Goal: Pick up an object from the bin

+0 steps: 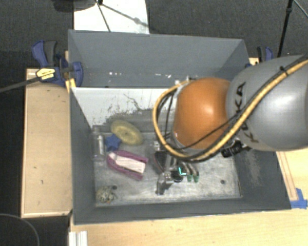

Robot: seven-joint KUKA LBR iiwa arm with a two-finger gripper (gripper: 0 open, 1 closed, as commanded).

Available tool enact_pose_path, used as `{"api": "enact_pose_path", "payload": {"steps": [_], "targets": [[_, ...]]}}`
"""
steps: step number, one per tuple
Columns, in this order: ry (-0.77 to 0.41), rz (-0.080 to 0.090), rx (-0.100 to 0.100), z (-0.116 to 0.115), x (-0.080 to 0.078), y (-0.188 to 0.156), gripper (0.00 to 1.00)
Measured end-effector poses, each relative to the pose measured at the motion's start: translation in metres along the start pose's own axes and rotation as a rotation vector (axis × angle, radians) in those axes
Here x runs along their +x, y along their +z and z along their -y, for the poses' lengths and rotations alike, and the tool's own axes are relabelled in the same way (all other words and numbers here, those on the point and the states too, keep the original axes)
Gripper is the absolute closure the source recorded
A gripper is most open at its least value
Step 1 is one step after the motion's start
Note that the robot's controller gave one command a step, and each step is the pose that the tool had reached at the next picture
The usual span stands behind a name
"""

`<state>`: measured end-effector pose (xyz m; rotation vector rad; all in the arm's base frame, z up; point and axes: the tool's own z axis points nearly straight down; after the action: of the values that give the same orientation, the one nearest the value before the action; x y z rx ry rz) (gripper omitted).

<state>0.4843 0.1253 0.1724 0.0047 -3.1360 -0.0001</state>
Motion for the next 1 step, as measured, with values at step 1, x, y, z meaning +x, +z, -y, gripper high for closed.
{"api": "enact_pose_path", "payload": {"steps": [1], "targets": [[-0.136,0.02,0.002,0.1114,-0.0347,0.1008,0.0]]}}
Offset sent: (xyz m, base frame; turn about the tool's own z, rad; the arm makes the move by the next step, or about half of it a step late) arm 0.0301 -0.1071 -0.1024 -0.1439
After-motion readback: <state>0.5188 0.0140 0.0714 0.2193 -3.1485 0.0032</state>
